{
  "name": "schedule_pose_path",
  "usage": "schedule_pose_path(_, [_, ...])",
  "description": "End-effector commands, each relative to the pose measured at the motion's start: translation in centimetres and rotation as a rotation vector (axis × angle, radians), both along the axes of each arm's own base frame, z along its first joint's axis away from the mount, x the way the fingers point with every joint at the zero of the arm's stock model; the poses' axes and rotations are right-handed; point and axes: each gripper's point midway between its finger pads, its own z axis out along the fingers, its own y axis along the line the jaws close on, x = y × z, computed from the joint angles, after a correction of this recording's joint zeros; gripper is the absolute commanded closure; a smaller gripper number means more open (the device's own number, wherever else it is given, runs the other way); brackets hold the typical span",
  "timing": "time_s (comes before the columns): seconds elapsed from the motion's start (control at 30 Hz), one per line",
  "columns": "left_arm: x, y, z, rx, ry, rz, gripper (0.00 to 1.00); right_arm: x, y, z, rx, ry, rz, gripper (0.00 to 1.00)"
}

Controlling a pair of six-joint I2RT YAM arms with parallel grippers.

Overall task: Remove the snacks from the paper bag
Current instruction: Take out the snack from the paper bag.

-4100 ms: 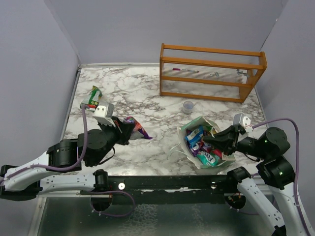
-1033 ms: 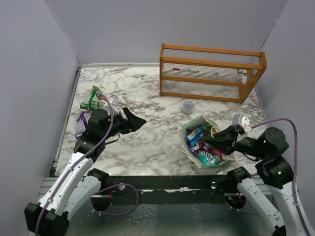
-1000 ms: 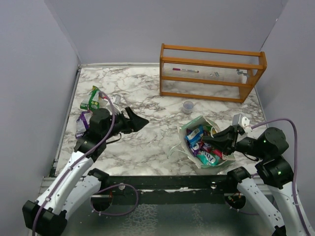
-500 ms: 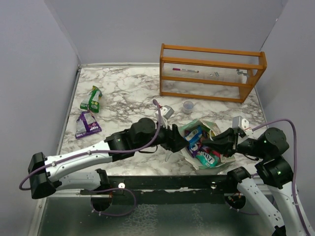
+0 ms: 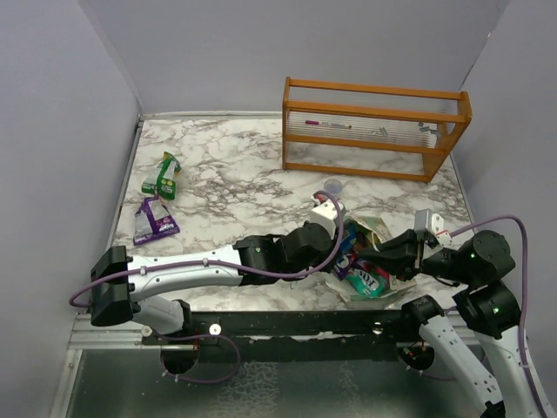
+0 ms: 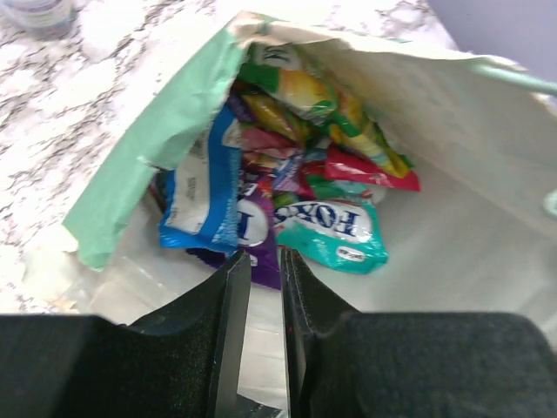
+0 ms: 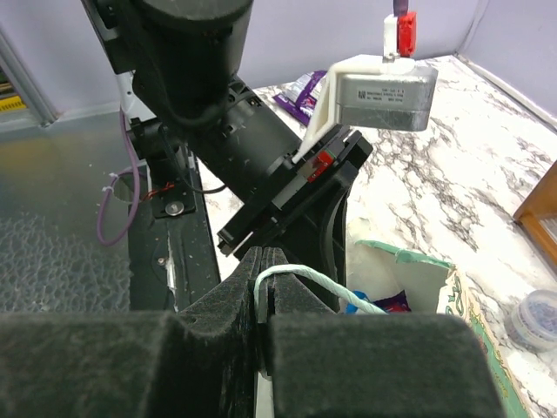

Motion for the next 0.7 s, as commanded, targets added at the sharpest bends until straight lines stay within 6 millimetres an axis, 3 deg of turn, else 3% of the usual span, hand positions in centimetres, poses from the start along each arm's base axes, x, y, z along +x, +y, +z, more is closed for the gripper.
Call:
schedule_pose_path(0.0, [1.3, 1.1, -0.2, -0.005, -0.022, 0.094, 0.76, -0.3, -0.1, 0.7, 0.017, -0.036, 0.002, 0.98])
schedule_pose_path(0.13, [1.4, 0.7, -2.1, 0.058, 0.002, 0.107, 0.74, -0.3, -0.1, 0.7, 0.017, -0.038, 0.000, 0.98])
schedule_pose_path(0.23, [2.1, 1.5, -3.5, 0.123, -0.011, 0.165, 0.73, -0.2, -0.1, 0.7, 0.015, -0.037, -0.003, 0.98])
schedule_pose_path(0.43, [2.8, 2.6, -4.1, 0.182, -0.032, 0.216, 0.54, 0.0, -0.1, 0.6, 0.011, -0.035, -0.011, 0.98])
schedule_pose_path(0.67, [3.4, 2.2, -4.8, 0.228, -0.050, 0.224, 0.45, 0.1, -0.1, 0.5, 0.010, -0.032, -0.014, 0.98])
